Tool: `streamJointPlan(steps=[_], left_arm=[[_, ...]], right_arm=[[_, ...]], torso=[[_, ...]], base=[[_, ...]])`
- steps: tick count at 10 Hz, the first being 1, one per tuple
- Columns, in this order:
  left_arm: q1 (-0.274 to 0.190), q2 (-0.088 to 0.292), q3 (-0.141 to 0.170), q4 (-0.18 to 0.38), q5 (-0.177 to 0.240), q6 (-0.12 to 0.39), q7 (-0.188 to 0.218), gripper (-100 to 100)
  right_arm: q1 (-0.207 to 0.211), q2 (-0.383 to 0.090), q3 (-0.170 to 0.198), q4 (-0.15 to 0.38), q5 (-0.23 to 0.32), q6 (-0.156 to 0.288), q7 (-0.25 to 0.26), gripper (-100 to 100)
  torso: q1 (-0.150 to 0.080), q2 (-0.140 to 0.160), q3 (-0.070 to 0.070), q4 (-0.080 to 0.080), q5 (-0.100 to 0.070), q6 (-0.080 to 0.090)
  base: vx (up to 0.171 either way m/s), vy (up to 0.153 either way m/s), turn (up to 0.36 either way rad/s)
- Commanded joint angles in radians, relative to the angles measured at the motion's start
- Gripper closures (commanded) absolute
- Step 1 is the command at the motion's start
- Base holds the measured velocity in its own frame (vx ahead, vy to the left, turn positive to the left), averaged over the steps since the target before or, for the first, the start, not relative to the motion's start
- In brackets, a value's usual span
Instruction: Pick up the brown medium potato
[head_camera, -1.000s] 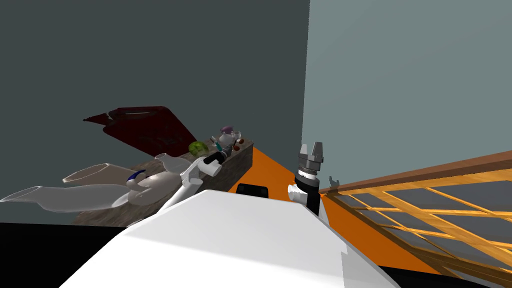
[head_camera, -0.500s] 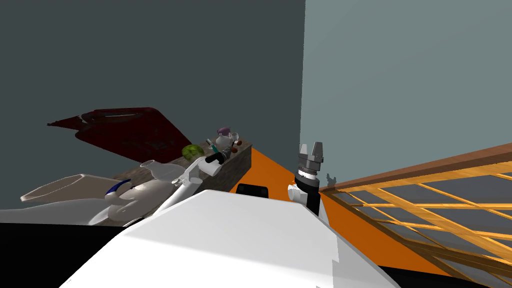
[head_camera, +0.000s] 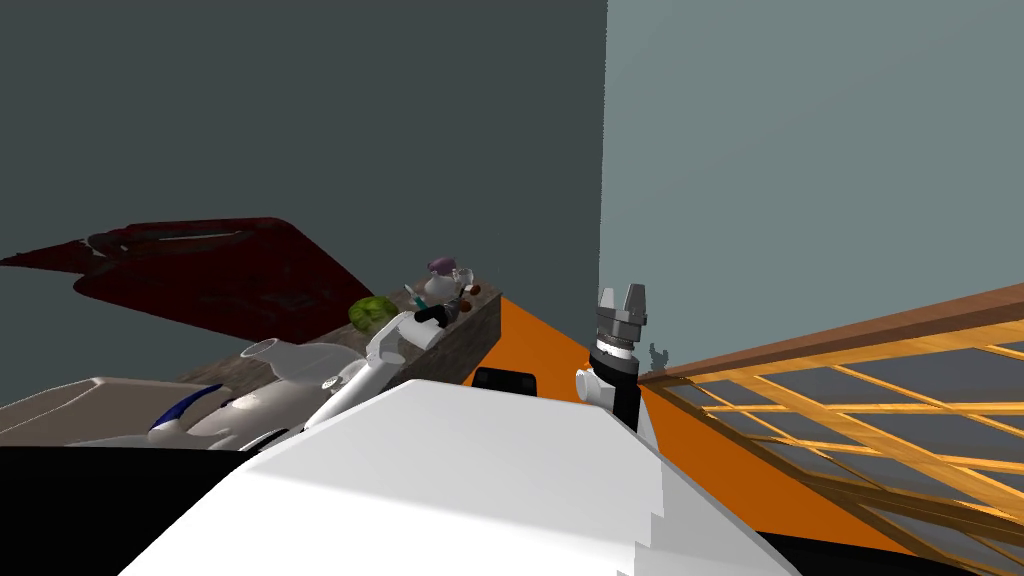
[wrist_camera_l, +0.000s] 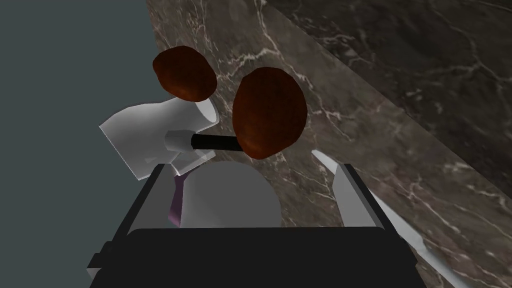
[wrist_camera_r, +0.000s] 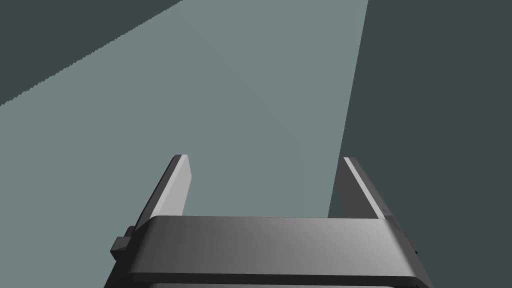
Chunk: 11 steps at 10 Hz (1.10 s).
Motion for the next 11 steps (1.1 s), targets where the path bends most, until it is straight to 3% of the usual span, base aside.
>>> streamJointPlan(steps=[1, 4, 5, 6, 7, 10, 11], left_arm=[[-0.006, 0.008, -0.006, 0.011, 0.004, 0.043, 0.004, -100], [-0.012, 0.03, -0.011, 0.042, 0.021, 0.099, 0.009, -100], [-0.006, 0.026, -0.009, 0.031, 0.017, 0.082, 0.008, -100], [-0.006, 0.026, -0.009, 0.033, 0.018, 0.086, 0.008, 0], [-0.013, 0.018, -0.008, 0.065, 0.014, 0.062, 0.002, -100], [-0.018, 0.014, -0.006, 0.088, 0.013, 0.047, -0.002, -100], [-0.019, 0.013, -0.006, 0.09, 0.013, 0.043, -0.003, 100]], right_arm=[[0.0, 0.0, 0.0, 0.0, 0.0, 0.0, 0.0, 0], [0.0, 0.0, 0.0, 0.0, 0.0, 0.0, 0.0, 0], [0.0, 0.0, 0.0, 0.0, 0.0, 0.0, 0.0, 0], [0.0, 0.0, 0.0, 0.0, 0.0, 0.0, 0.0, 0], [0.0, 0.0, 0.0, 0.0, 0.0, 0.0, 0.0, 0], [0.0, 0.0, 0.0, 0.0, 0.0, 0.0, 0.0, 0], [0.0, 0.0, 0.0, 0.0, 0.0, 0.0, 0.0, 0]], torso=[[0.0, 0.0, 0.0, 0.0, 0.0, 0.0], [0.0, -0.001, -0.001, 0.0, 0.0, 0.0], [-0.001, -0.001, -0.001, 0.0, 0.0, 0.0], [-0.002, 0.002, 0.001, 0.0, 0.0, 0.0], [-0.002, 0.005, 0.003, 0.001, 0.0, 0.0], [-0.002, 0.005, 0.003, 0.001, 0.0, 0.0], [-0.002, 0.006, 0.003, 0.001, -0.001, 0.0]], base=[[0.127, 0.02, -0.075], [0.108, 0.019, -0.041], [0.045, 0.002, -0.008], [0.009, 0.001, 0.002], [0.014, -0.001, -0.027], [0.012, 0.001, -0.019], [0.0, 0.0, 0.0]])
